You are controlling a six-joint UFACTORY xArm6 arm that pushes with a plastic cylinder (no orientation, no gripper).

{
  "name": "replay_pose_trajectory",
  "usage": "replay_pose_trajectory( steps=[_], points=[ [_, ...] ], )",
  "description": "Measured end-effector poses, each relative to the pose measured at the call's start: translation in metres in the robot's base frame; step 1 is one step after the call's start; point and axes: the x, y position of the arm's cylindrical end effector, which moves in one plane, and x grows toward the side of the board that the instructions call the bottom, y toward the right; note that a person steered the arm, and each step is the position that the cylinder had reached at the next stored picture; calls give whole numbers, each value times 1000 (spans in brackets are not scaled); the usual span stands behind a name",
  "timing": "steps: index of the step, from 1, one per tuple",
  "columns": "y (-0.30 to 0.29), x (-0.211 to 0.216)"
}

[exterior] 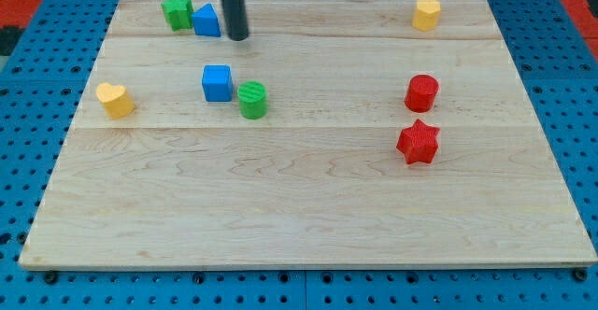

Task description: Move the blue triangle diagonal to the blue cube

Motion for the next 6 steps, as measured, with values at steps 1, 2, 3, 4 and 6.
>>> replay_pose_trajectory(
  steps=[1,2,3,4,6],
  points=[
    [3,-37],
    [-52,-50],
    [-110,-16],
    [-109,21],
    [-153,8]
  ],
)
